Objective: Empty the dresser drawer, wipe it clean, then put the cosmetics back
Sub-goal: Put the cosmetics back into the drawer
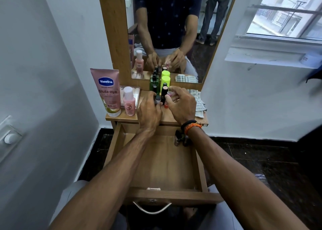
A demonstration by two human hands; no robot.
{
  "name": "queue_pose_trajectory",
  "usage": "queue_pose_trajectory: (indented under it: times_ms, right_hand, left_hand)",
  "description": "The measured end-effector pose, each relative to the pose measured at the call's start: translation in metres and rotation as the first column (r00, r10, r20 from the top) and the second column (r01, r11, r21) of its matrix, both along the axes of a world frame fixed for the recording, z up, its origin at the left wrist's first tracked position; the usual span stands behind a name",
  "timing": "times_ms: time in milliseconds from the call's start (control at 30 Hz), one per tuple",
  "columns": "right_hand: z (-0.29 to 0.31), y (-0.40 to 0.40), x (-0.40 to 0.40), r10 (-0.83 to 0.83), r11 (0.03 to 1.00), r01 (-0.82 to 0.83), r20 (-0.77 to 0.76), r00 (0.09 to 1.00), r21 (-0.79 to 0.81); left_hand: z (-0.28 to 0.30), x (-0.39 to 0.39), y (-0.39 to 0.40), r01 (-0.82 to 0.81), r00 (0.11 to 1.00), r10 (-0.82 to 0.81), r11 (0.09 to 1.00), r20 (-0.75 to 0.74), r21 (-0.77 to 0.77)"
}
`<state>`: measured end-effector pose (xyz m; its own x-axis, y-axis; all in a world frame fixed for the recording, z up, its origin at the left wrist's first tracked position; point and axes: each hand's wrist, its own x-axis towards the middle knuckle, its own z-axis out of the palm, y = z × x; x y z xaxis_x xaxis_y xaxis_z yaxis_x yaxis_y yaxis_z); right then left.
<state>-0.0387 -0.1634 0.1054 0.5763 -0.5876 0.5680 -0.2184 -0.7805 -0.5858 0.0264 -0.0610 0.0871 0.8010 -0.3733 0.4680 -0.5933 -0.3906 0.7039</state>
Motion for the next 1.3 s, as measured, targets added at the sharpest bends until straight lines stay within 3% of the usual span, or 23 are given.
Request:
queue_pose_trajectory:
  times_ms: [333, 567, 833, 1100, 1300]
  right_hand:
    - [0.001, -0.002, -0.087, 0.008, 0.988, -0.017, 0.061, 0.998, 0.154]
    - [-0.032, 0.013, -0.139, 0.043, 0.983, -0.03, -0.068, 0.997, 0.181]
    - [-0.062, 0.012, -0.151, 0.026, 0.989, 0.021, -0.312, 0.95, 0.146]
    - [-0.074, 0.003, -0.145, 0.013, 0.999, 0.007, -0.372, 0.928, 0.051]
    - [-0.08, -0.004, -0.141, 0.021, 0.997, 0.009, -0.38, 0.925, 0.077]
  left_hand:
    - [-0.02, -0.035, 0.029, 0.179, 0.984, -0.179, 0.982, 0.01, -0.052]
    - [-0.036, -0.061, 0.041, 0.184, 0.982, -0.186, 0.982, -0.044, -0.038]
    - [-0.053, -0.079, 0.033, 0.29, 0.94, -0.253, 0.945, -0.23, 0.148]
    - [-0.065, -0.09, 0.021, 0.337, 0.917, -0.263, 0.914, -0.301, 0.228]
    - [-0.067, -0.092, 0.013, 0.312, 0.925, -0.237, 0.919, -0.296, 0.24]
